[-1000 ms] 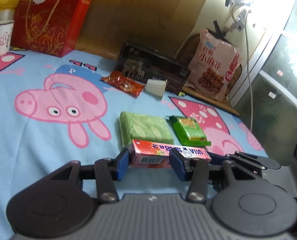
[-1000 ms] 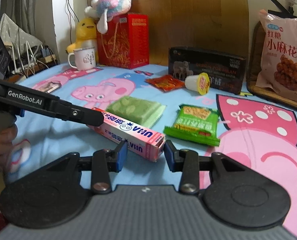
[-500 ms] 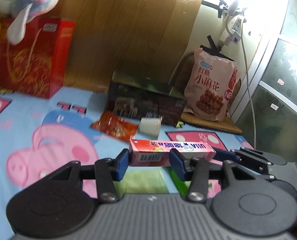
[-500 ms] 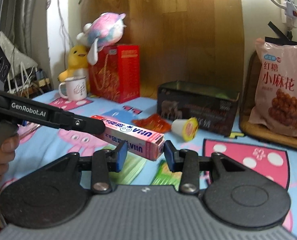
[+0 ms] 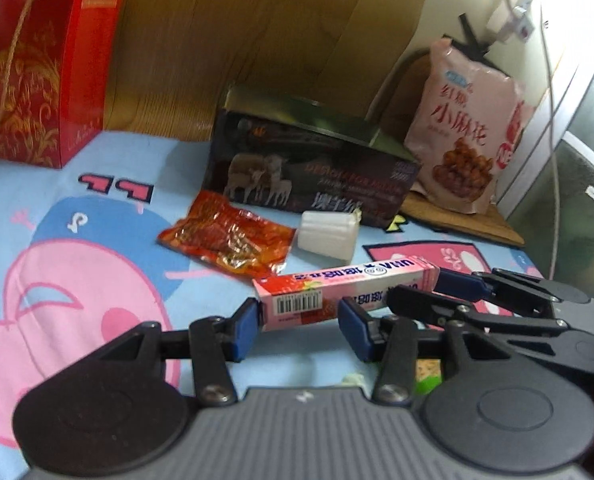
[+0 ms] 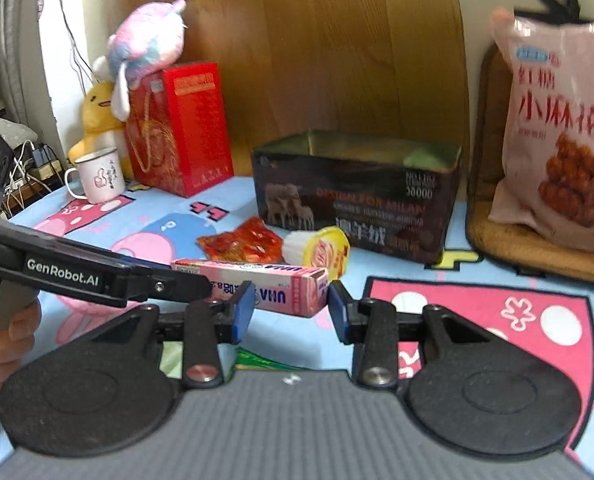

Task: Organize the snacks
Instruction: 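Carry the pink candy box into the tin box and open the left tool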

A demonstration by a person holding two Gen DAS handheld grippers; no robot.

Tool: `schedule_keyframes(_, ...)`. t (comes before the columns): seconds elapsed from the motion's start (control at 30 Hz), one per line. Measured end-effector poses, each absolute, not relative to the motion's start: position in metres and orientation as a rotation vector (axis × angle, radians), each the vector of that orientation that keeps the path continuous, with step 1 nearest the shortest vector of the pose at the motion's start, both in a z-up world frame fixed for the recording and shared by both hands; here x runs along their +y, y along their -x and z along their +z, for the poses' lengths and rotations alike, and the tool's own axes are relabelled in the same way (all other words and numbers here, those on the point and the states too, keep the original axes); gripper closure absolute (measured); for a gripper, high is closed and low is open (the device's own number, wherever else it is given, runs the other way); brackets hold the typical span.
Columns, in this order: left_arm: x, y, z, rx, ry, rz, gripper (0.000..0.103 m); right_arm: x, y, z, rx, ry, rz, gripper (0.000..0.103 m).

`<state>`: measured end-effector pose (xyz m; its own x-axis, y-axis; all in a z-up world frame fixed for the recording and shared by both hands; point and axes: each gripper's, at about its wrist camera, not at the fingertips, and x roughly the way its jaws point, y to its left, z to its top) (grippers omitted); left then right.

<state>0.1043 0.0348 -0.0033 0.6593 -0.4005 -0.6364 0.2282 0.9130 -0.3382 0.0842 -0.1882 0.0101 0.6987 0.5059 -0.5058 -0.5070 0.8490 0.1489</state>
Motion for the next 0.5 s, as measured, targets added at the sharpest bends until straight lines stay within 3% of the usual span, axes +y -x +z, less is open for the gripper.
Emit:
schedule_keyframes(0.17,0.038,-0.109,0.001,0.78,0.248,-0.36,0.059,-0.187,-0.085,0.006,0.567,0.007,0.565,0.06)
schedule_keyframes(0.5,0.023,-0.17,0.074,0.618,0.178,-0.319,0.057,-0.187,-0.127,0.052,0.372,0.002,0.52,0.059)
